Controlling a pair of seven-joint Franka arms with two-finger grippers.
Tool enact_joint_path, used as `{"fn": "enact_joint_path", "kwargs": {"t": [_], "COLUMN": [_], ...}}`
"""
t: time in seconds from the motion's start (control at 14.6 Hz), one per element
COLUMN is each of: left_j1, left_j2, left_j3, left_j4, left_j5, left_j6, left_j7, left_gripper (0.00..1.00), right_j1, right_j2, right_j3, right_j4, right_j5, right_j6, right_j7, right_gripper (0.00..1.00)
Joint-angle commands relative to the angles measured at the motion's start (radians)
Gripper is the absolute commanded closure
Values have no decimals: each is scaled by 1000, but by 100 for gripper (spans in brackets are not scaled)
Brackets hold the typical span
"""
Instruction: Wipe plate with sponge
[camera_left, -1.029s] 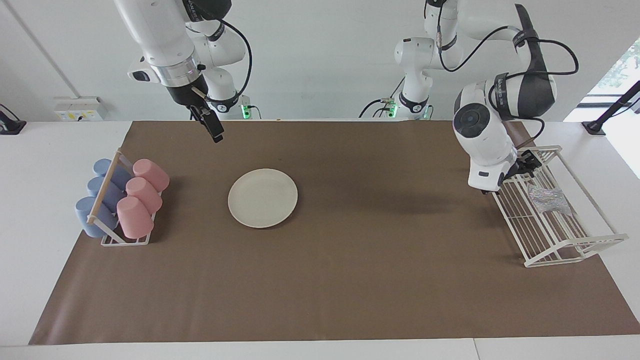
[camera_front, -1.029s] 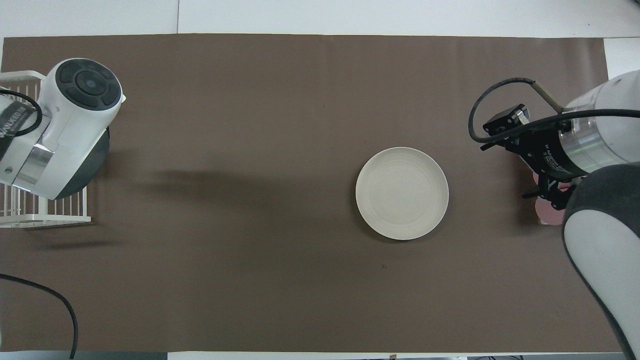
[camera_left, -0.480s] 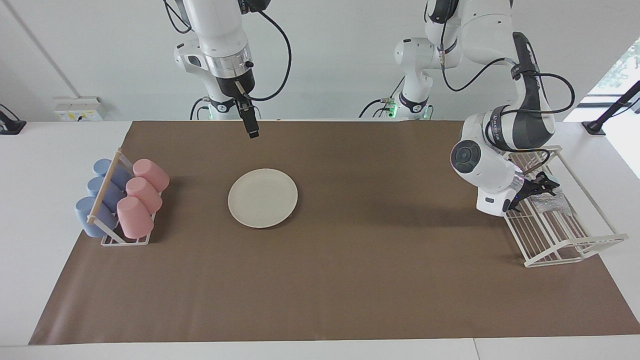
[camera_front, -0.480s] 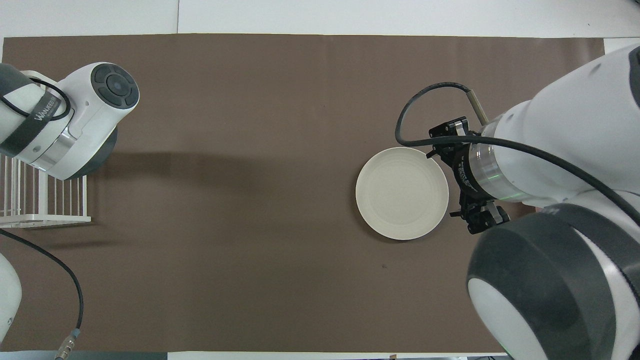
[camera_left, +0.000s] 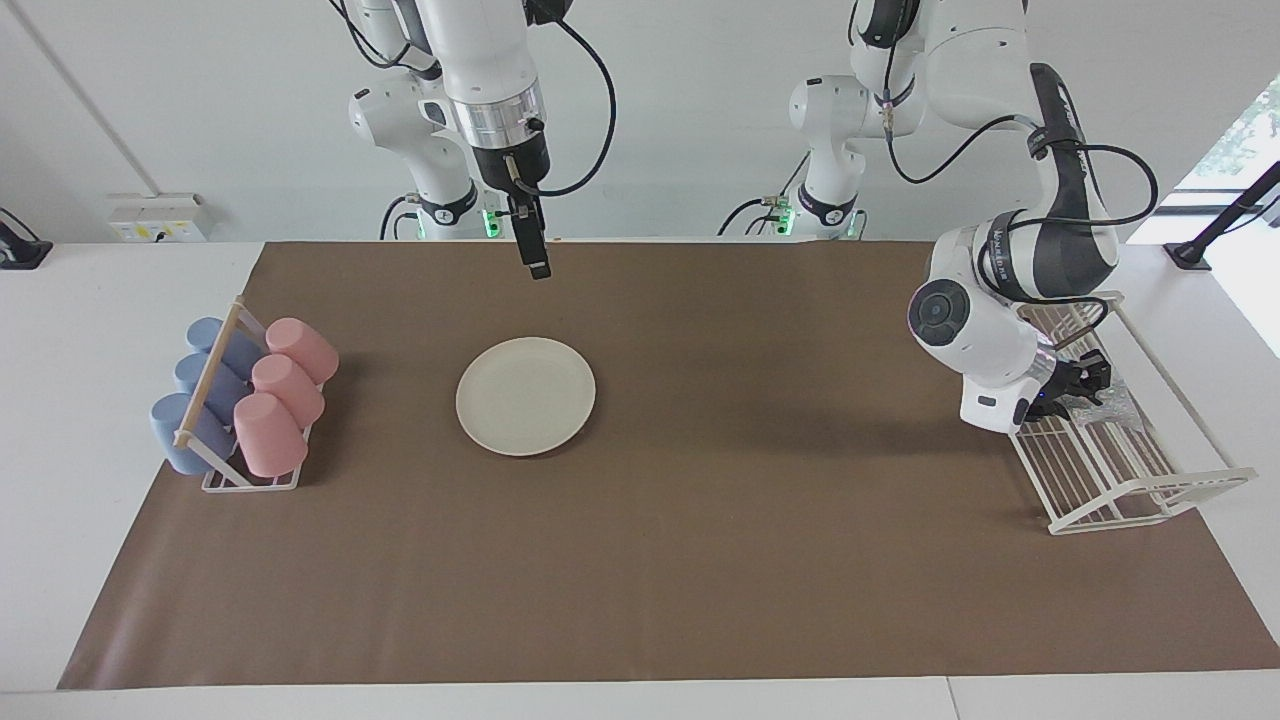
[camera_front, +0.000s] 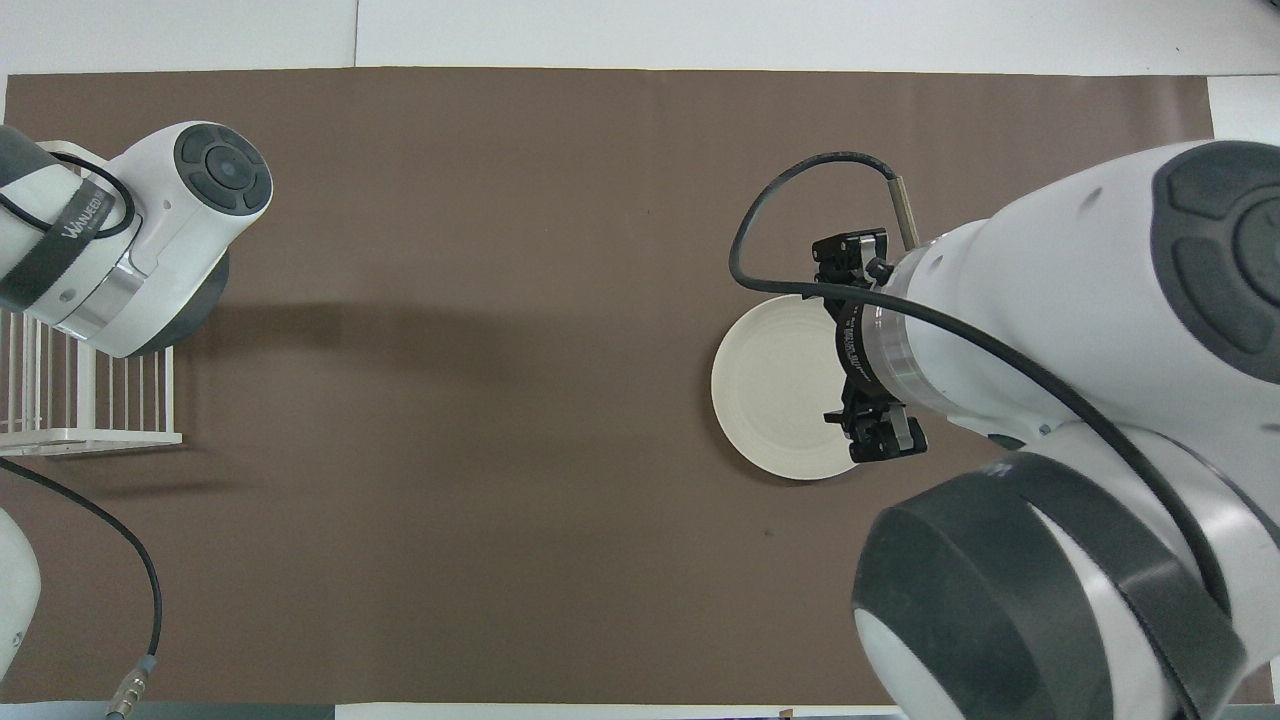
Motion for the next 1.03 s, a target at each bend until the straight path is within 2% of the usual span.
{"fn": "enact_joint_path", "kwargs": {"t": [0.0, 0.14, 0.41, 0.55, 0.96], "left_j1": [21, 21, 21, 10, 4], "left_j2": [9, 9, 10, 7, -5], "left_j3": [-3, -3, -4, -7, -41], "left_j4": [4, 4, 22, 106, 383], "left_j5": [19, 19, 11, -29, -504], "left_j6": [21, 33, 31, -17, -298], "left_j7": [-18, -27, -29, -12, 64], "left_gripper": [100, 100, 100, 100, 100], "right_j1": [25, 60, 54, 52, 52], "right_j2": [12, 24, 23, 23, 17], "right_j3": [1, 1, 1, 1, 3], "right_j4": [-13, -9, -10, -10, -21], "right_j5": [13, 10, 8, 7, 11], "right_j6": [29, 84, 75, 64, 53], "right_j7": [56, 178, 183, 183, 186], "right_gripper": [0, 0, 0, 0, 0]}}
